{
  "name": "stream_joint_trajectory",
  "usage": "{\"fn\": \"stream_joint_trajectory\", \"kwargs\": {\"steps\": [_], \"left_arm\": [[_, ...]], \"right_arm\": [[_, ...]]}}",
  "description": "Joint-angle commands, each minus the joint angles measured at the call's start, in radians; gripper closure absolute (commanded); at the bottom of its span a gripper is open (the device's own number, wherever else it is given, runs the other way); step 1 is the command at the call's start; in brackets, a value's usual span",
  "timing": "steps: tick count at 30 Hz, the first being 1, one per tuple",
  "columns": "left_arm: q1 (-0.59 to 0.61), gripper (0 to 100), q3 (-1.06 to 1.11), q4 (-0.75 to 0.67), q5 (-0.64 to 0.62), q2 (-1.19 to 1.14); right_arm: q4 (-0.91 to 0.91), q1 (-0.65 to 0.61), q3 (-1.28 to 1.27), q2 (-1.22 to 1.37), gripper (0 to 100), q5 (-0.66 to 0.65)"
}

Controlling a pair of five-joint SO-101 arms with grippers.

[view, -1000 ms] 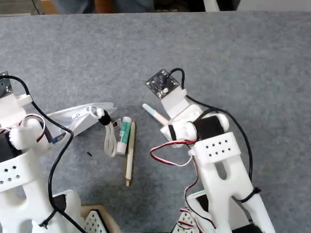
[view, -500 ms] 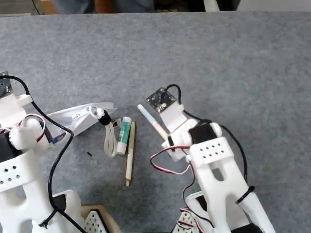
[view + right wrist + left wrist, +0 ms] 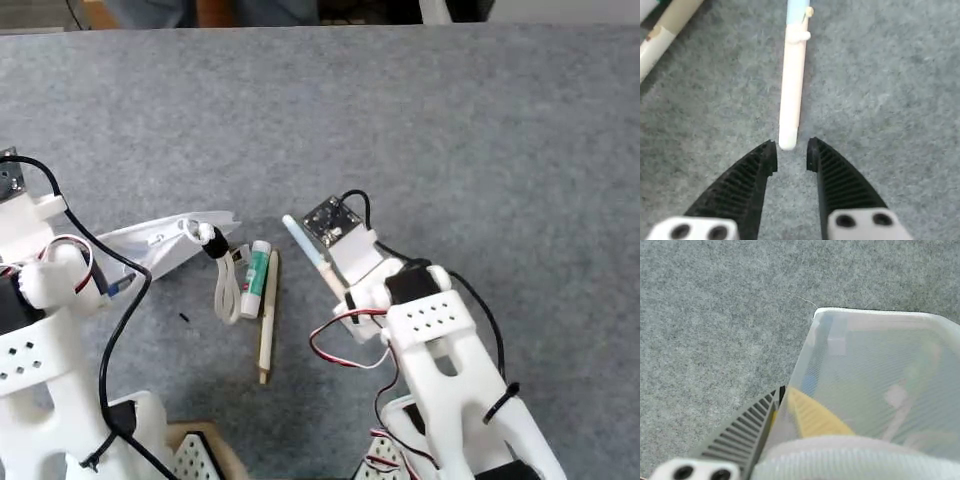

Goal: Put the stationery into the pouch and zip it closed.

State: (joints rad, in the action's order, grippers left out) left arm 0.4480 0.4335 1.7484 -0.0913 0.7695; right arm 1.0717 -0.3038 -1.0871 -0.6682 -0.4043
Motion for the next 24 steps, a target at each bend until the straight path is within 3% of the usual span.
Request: {"fn": "stream_joint_trajectory", "kwargs": {"steps": [1,10,24], "left_arm": [[0.015,97,0.045,-0.006,0.0,-0.014],[0.015,97,0.045,-0.006,0.0,-0.014],[0.015,97,0.045,-0.006,0.0,-0.014]], "right_arm": [[-0.015,0.009,0.002,-0.013,88.1,-0.011],[-0.006,0.006,0.199,0.007,88.1,-0.008],[0.077,0.005,0.7,0.501,88.1,-0.002]]}}
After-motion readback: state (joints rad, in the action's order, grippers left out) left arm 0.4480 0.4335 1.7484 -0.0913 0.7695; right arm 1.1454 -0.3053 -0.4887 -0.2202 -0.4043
